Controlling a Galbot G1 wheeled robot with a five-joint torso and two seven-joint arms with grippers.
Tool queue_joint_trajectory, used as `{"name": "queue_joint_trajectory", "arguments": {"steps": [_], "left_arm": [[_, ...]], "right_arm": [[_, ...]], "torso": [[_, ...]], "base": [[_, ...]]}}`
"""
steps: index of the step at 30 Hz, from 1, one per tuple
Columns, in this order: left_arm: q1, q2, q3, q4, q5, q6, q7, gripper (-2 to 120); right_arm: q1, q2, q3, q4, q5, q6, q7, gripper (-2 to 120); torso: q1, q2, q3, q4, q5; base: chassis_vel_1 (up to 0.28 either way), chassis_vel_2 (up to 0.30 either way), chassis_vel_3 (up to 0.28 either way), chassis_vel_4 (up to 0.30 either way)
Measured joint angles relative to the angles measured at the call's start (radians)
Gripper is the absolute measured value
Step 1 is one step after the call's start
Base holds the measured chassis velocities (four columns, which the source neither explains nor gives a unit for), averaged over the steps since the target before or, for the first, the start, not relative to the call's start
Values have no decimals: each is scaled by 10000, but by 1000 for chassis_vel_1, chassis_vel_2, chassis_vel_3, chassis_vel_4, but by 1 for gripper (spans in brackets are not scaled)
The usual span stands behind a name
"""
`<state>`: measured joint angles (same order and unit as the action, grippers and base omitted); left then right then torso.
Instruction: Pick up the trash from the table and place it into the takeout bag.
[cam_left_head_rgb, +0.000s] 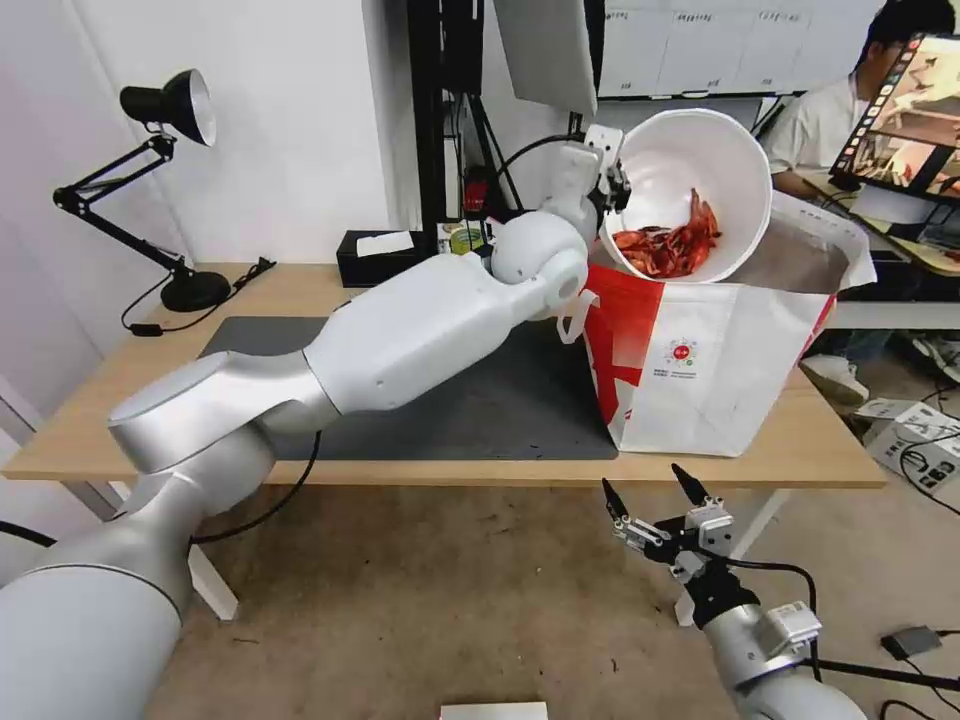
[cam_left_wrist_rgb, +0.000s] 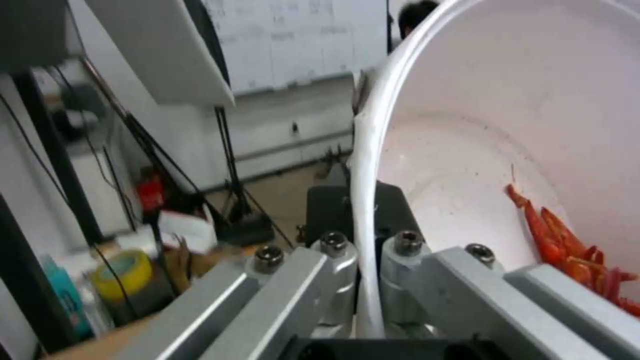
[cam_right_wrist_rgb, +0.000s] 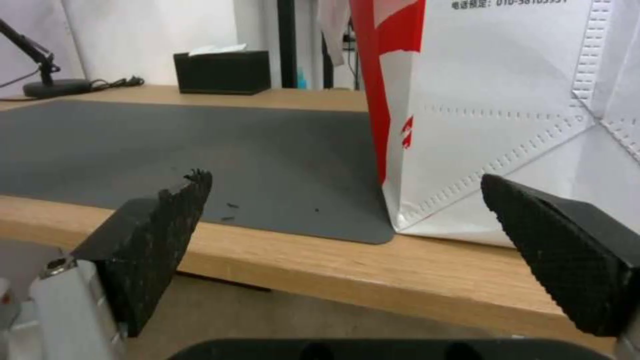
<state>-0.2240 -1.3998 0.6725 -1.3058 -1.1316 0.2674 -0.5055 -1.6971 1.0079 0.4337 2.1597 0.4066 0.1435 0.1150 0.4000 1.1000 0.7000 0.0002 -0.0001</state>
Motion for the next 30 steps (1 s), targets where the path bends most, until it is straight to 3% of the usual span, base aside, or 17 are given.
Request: {"name": "queue_joint_trajectory", "arguments": {"steps": [12,30], "left_arm": [[-98,132,-113,-83,-1638,1848,409,0],[-109,69,-51,94,-2651,3480,712,0]], "right_arm": [[0,0,0,0,0,0,0,100],[0,0,0,0,0,0,0,100]], "torso": [[-1,0,0,-2,1],[0,0,0,-2,0]], "base": [[0,0,0,0],[0,0,0,0]]}}
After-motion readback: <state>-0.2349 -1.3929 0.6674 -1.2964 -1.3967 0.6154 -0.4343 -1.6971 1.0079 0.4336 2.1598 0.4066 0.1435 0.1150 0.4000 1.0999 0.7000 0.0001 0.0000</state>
